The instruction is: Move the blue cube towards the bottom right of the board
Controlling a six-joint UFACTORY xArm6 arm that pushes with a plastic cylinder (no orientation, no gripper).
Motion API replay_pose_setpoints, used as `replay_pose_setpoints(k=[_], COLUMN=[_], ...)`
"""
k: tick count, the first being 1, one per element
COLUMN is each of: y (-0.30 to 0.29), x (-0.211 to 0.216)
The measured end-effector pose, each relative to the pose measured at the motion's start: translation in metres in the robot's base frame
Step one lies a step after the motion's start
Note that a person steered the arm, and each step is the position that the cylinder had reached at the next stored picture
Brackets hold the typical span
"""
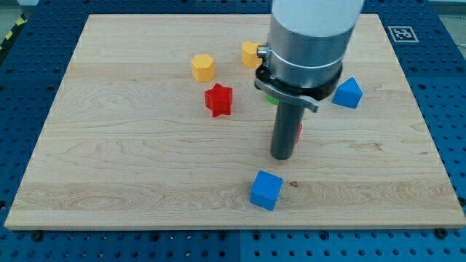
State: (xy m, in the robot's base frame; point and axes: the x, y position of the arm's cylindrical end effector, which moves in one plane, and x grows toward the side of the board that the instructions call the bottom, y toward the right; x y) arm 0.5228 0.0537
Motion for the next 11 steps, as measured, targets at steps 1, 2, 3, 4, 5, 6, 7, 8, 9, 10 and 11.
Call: replay_pose_setpoints(k=[1,2,3,4,5,6,7,8,9,10,11], y=[-0.050,-0.103,-0.100,-0.056,0.001,0.040,0.038,0.013,0.015,0.054,0.092], x=[0.001,0.026,0.052,0.074,0.081,0.081,0.081,0.078,0.064,0.063,0.064])
